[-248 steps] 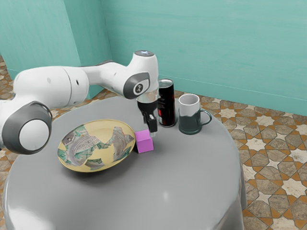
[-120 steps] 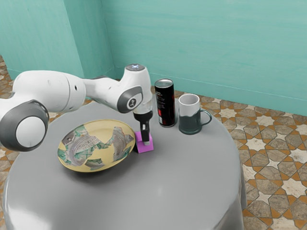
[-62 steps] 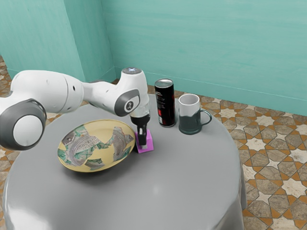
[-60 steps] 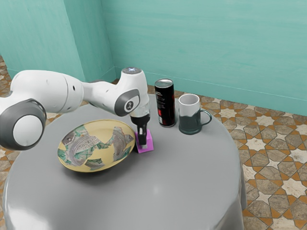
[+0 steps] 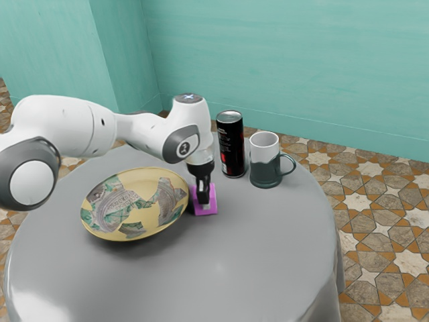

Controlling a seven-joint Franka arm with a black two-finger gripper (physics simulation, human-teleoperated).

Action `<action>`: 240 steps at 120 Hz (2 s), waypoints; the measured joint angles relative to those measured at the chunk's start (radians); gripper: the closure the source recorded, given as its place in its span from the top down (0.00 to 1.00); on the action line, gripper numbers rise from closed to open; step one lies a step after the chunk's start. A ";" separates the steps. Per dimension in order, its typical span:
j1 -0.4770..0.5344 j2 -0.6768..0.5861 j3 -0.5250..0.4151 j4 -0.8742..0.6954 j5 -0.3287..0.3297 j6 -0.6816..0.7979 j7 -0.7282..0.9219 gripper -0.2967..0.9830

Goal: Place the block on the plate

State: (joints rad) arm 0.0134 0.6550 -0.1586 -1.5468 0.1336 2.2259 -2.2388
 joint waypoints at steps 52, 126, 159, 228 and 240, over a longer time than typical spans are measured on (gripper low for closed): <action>0.032 -0.058 -0.184 0.121 0.104 -0.139 -0.085 0.46; 0.017 -0.280 0.215 -0.146 -0.085 -0.278 0.168 0.46; 0.035 -0.283 0.217 -0.219 -0.144 -0.169 0.261 0.46; 0.046 -0.274 0.217 -0.267 -0.187 -0.070 0.373 0.65; 0.045 -0.275 0.217 -0.266 -0.188 -0.065 0.384 0.70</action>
State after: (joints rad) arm 0.0585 0.3803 0.0583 -1.8130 -0.0539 2.1605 -1.8549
